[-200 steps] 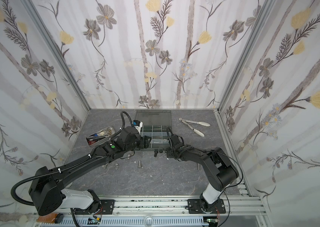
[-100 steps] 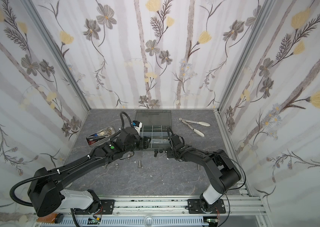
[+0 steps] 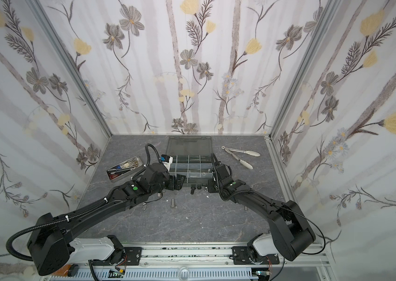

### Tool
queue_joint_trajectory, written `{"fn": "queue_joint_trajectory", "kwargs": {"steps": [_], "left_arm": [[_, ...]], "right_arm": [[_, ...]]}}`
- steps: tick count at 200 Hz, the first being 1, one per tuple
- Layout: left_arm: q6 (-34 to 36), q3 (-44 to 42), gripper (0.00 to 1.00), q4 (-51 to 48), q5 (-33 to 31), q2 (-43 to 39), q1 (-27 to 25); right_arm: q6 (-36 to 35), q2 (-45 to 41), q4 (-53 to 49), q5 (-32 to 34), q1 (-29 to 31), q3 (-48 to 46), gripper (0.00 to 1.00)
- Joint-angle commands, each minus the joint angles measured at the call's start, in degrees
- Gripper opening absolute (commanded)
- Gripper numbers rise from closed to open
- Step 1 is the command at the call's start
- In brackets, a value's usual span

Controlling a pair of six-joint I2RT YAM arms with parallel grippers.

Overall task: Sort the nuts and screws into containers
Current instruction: 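Grasp a silver nut beside the box with the right gripper while the left arm approaches, then carry the nut over a box compartment and open the right gripper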

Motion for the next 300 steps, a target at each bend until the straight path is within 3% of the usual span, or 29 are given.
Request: {"fn": "queue_joint_trajectory", "kwargs": {"steps": [1, 102, 232, 269, 300], "left_arm": [[-1.1, -1.4, 1.0, 2.5, 0.4, -0.7, 0.0], [-3.3, -9.8, 1.0, 6.7, 3.7, -3.3, -0.2], [-3.6, -13.7, 1.0, 11.9, 3.5, -1.8, -0.9], [-4.0, -15.4, 1.0, 13.9, 2.0, -2.2, -0.8], [-4.5, -15.8, 0.98, 15.3, 3.0, -2.0, -0.9]], "right_arm": [[-0.1, -0.5, -1.6, -0.2, 0.1, 2.1, 0.04], [-3.7, 10.8, -2.6, -1.3, -2.6, 15.6, 0.05], [-5.2, 24.5, -4.4, -5.8, -6.6, 26.5, 0.07], [-5.2, 27.0, -4.5, -6.1, -7.1, 28.4, 0.13], [-4.7, 28.0, -5.3, -6.0, -7.4, 30.4, 0.25]]}}
